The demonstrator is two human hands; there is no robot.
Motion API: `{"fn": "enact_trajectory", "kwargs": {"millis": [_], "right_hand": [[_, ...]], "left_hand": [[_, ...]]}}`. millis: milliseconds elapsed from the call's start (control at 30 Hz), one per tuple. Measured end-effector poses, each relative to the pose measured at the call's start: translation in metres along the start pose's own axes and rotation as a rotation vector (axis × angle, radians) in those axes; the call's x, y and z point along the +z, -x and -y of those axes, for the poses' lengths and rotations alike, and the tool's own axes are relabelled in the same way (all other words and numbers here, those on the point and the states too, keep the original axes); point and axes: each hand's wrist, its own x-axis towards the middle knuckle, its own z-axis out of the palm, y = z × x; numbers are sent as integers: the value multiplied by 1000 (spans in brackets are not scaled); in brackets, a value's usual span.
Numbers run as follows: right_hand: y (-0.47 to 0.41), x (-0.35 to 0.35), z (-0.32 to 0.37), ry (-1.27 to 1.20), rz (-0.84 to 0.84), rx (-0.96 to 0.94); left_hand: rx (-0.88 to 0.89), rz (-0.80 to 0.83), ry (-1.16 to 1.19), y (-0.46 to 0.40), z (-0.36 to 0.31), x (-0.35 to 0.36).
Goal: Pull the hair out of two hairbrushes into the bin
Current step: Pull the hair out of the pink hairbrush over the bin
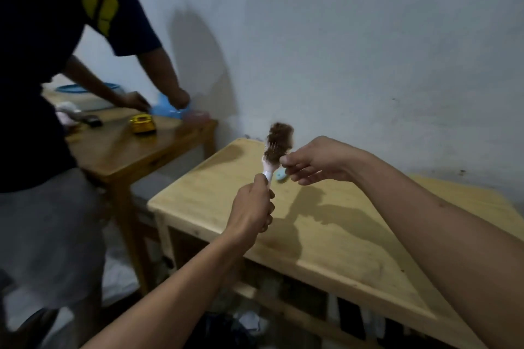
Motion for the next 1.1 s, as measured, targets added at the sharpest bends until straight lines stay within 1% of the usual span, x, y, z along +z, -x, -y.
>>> {"fn": "enact_trajectory", "kwargs": {"millis": [67,200,267,433,500,567,667,767,867,1000,1100], "right_hand": [[-1,27,4,32,64,-35],[-3,84,2,91,180,-70],[0,115,-4,116,232,-79],[8,193,-26,164,342,-96],[7,221,-40,186,369,-105],[6,247,-57,223,387,-106],[3,277,-85,268,355,-108],[1,291,-109,302,285,-82],[0,293,-130,363,259,-47],[-2,281,-151,395,305,44],[-7,267,-171,386,344,116]], "left_hand": [[12,-44,-5,12,11,-28],[37,-164,-119,39,49,-84],[32,-217,-137,56,70,-108],[14,-427,-259,102,116,-149],[-24,-478,-266,115,131,-160],[-88,-487,-257,122,149,-169],[-205,-483,-262,122,173,-177],[-285,-464,-273,117,191,-177],[-365,-447,-322,113,208,-175],[-479,-493,-359,103,229,-179],[-499,-511,-391,96,238,-182]]}}
